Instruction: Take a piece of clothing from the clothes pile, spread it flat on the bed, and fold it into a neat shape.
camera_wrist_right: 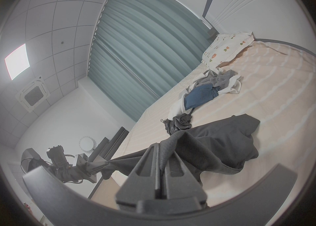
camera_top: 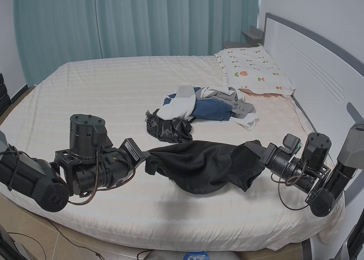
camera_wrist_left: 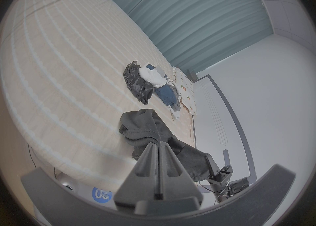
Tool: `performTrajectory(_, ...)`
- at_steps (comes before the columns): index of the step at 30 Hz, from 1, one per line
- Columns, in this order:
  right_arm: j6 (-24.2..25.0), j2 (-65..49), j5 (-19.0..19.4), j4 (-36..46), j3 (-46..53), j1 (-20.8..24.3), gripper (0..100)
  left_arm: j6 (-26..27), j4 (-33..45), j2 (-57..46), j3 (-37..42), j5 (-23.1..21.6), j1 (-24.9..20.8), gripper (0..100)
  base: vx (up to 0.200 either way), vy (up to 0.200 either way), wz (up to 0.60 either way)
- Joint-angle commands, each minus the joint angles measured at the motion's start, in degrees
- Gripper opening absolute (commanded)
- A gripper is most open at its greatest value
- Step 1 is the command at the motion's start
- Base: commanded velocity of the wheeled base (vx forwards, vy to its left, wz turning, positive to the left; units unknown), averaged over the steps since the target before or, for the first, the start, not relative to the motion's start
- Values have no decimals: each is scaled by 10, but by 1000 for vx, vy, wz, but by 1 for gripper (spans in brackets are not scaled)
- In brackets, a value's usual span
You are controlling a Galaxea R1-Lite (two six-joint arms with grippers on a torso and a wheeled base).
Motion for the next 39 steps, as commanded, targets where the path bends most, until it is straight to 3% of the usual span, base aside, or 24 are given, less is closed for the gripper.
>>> performTrajectory(1, -1, -1, -4, -5, -2, 1, 0, -5, 0, 1, -1, -2, 6, 0, 0, 200, 0)
performTrajectory(11, -25, 1, -54, -5, -9, 16, 0, -4, 2, -13, 0, 4, 8, 0, 0, 200, 0)
performTrajectory(26, -37, -26, -62, -5, -10, 17, 0, -4, 6, -42, 6, 15, 20, 0, 0, 200, 0)
performTrajectory(39, -55, -16, -77, 1, -40, 38, 0, -5, 6, -64, 27, 55, 20, 0, 0, 200, 0)
